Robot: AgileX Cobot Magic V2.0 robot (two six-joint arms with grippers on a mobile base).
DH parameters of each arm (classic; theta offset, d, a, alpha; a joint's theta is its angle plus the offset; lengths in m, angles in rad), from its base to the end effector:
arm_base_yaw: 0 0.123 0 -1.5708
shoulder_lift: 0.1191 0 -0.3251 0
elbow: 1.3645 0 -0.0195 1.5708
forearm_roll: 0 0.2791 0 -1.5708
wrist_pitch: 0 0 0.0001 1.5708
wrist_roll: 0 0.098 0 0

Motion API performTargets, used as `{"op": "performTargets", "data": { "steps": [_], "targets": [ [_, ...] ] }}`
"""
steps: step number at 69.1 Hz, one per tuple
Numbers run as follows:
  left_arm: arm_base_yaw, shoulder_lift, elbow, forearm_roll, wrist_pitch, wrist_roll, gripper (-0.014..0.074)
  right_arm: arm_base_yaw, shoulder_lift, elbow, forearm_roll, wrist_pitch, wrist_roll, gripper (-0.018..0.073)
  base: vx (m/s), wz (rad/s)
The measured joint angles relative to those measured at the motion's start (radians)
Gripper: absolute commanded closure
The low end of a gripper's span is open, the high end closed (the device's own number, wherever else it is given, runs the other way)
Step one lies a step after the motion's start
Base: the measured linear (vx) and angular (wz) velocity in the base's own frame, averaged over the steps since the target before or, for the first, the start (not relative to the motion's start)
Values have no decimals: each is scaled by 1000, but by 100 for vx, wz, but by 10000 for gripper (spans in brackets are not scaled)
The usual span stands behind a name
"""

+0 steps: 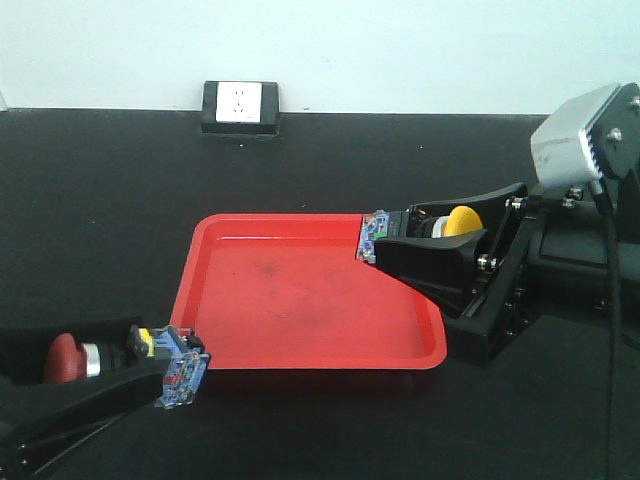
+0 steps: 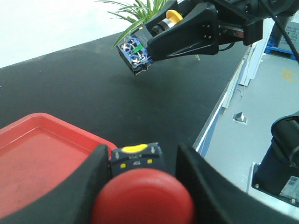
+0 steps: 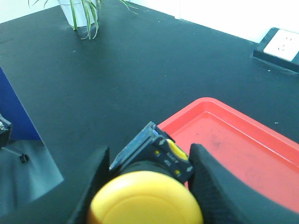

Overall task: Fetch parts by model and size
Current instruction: 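Drive the base up to the bench with the red tray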

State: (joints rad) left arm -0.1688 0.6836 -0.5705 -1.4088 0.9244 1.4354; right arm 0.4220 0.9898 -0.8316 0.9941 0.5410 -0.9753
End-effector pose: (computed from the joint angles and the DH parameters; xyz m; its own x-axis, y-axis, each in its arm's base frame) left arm 0.0977 -0.0950 0.3549 -0.1181 0.1008 -0.9879 0.8811 0.4694 -0.0574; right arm 0.1803 0.1274 0.3802 -0.3049 -0.1899 -0.9332 -0.7515 0.6499 0.1133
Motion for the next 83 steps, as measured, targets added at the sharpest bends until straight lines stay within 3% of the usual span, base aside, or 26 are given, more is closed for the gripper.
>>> {"op": "performTargets", "data": {
  "steps": [83],
  "targets": [
    [0,-16,0,7,2,0,603,0,10,0,0,3,0,564,1,0]
  ]
}}
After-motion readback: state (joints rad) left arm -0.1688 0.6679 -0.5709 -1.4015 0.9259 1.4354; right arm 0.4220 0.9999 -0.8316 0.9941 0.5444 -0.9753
